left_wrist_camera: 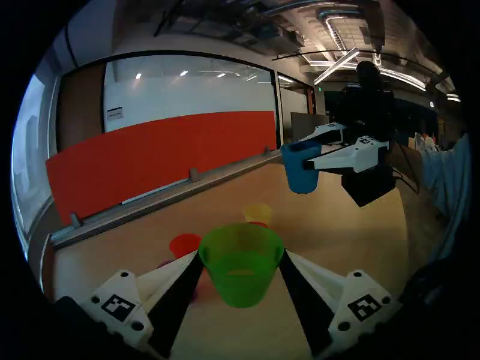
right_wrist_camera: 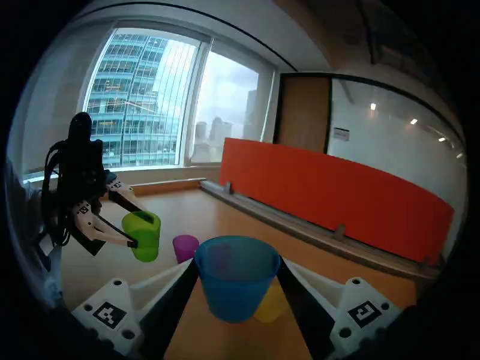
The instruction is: Pour water
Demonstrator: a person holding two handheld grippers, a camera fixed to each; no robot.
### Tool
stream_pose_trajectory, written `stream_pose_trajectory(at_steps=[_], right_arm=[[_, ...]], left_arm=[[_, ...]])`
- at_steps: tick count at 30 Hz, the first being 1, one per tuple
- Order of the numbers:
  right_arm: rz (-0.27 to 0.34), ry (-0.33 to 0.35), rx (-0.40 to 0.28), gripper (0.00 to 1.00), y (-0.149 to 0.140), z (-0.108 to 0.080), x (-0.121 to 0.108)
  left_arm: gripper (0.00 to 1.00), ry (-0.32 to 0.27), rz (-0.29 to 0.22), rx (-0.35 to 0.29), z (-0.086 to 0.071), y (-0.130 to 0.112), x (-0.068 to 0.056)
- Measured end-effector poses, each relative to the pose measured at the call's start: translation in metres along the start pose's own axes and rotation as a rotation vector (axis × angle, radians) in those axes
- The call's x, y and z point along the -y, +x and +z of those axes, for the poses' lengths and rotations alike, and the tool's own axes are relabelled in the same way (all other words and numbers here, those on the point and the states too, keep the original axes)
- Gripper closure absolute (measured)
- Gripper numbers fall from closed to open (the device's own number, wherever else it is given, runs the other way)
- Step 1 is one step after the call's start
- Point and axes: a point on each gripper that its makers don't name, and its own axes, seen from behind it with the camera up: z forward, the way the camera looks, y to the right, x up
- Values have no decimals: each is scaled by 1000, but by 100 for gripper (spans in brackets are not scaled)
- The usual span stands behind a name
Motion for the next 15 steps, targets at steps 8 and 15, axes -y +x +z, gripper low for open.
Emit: stream_pose_trajectory(at_steps=[8,15], right_arm=[[6,21,43,7,-25,5,4],[21,36,79,6,-45,11,8]], left_arm=[[13,-3,-4,41,5,-20,0],[13,-7,-4,78,9,-36,0]])
